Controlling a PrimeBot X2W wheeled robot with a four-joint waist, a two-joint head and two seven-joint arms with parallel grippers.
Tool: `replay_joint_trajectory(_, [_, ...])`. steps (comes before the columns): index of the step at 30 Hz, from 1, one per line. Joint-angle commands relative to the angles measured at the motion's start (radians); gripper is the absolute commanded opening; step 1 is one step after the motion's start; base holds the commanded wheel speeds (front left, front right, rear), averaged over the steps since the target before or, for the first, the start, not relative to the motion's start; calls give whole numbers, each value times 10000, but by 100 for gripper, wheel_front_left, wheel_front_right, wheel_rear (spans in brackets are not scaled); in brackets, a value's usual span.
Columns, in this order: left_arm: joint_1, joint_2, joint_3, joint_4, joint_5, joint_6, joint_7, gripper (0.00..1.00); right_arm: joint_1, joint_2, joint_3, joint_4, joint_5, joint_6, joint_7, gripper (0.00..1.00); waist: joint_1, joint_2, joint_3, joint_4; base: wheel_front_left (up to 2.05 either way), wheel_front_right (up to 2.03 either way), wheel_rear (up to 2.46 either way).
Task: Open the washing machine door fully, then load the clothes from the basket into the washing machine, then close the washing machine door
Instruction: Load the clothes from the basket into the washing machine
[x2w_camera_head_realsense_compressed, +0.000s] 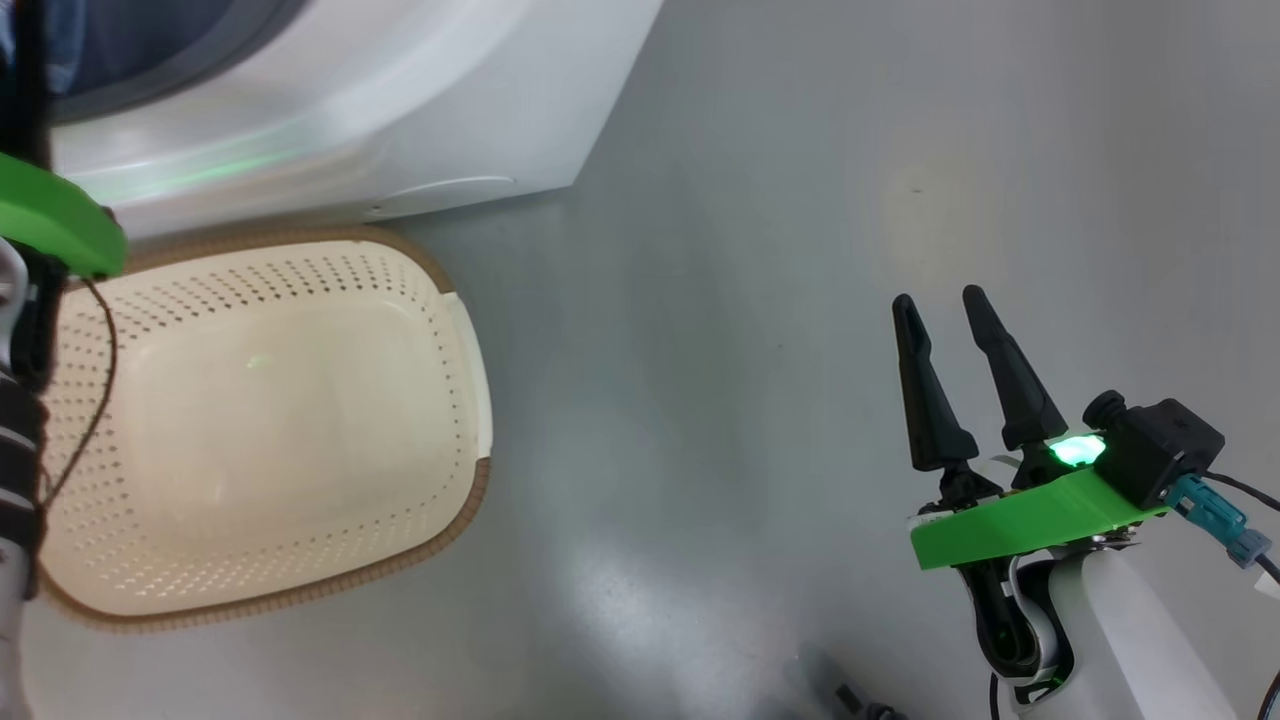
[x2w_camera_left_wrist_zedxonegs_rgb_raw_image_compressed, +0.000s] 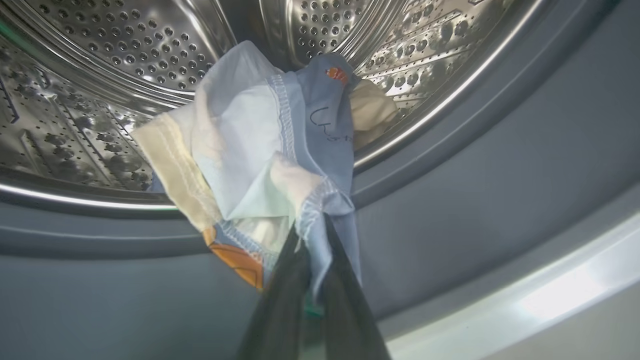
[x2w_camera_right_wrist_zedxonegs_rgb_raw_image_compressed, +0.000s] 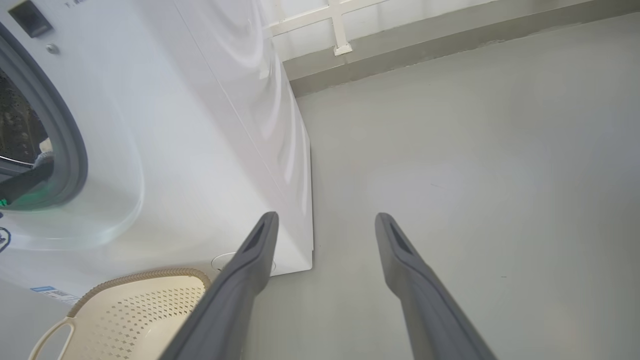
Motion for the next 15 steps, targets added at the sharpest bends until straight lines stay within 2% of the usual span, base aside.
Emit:
replay_joint_trajectory(1, [-329,552,45,81,-1,6,-51,0,-2,-19,242,-255,152,56,-80,100,-1,-1,72,-103,0,0,0])
replay_joint_trajectory(8, [-1277,918,88,482,3,68,-51,0,-41,-19,258,-339,214,56,-80,100,-1,-1,236,-204,0,0,0])
replay_joint_trajectory(15, [-2155,1348,293,498,362,649,-51,0,-126,-19,423,-384,331,56,-80,100,-1,-1,427,-402,0,0,0])
